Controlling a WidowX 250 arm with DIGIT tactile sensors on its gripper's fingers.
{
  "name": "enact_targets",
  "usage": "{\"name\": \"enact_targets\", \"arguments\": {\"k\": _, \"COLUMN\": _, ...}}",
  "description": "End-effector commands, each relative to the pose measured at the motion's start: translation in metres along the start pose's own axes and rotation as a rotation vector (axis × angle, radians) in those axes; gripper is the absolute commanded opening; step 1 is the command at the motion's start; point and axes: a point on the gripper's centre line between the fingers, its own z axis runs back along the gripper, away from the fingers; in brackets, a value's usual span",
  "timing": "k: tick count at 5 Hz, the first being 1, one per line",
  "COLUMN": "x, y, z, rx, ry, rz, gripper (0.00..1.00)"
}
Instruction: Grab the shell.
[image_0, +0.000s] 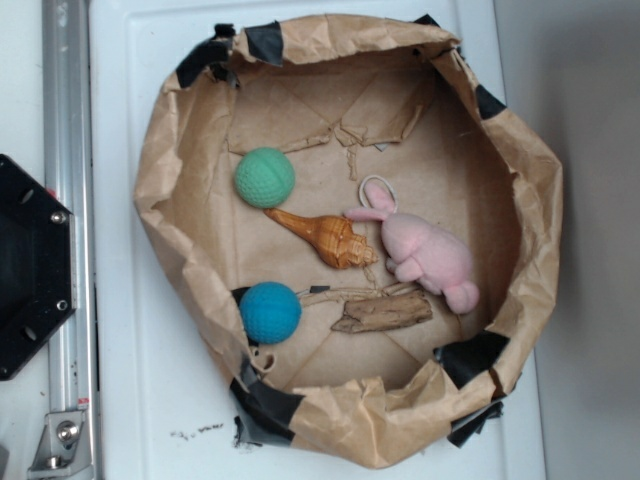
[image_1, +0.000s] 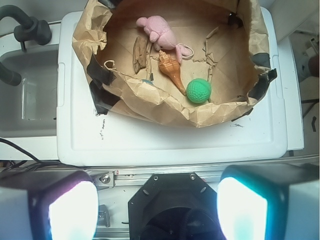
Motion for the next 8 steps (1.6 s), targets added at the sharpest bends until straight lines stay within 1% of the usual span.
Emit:
{"name": "enact_targets", "arguments": {"k": 1, "x": 0.0, "y": 0.0, "z": 0.0, "rx": 0.0, "ry": 0.0, "rz": 0.0, "gripper": 1.0}}
{"name": "enact_targets", "arguments": {"k": 2, "x": 0.046, "y": 0.022, "z": -0.05, "rx": -0.028, "ry": -0.229, "rz": -0.141, "gripper": 1.0}}
{"name": "enact_targets", "arguments": {"k": 3, "x": 0.098, "y": 0.031, "z": -0.079, "rx": -0.061, "ry": -0.341, "rz": -0.169, "gripper": 1.0}}
{"name": "enact_targets", "arguments": {"k": 4, "x": 0.142, "y": 0.035, "z": -0.12, "rx": -0.035, "ry": -0.304, "rz": -0.163, "gripper": 1.0}}
{"name": "enact_targets", "arguments": {"k": 5, "x": 0.153, "y": 0.038, "z": -0.173, "rx": 0.012, "ry": -0.188, "rz": -0.155, "gripper": 1.0}}
{"name": "enact_targets", "arguments": {"k": 6, "x": 0.135, "y": 0.032, "z": -0.213, "rx": 0.017, "ry": -0.081, "rz": -0.181, "gripper": 1.0}}
{"name": "enact_targets", "arguments": {"k": 7, "x": 0.121, "y": 0.018, "z": -0.226, "rx": 0.002, "ry": -0.05, "rz": -0.218, "gripper": 1.0}}
{"name": "enact_targets", "arguments": {"k": 8, "x": 0.115, "y": 0.004, "z": -0.233, "rx": 0.007, "ry": -0.031, "rz": -0.236, "gripper": 1.0}}
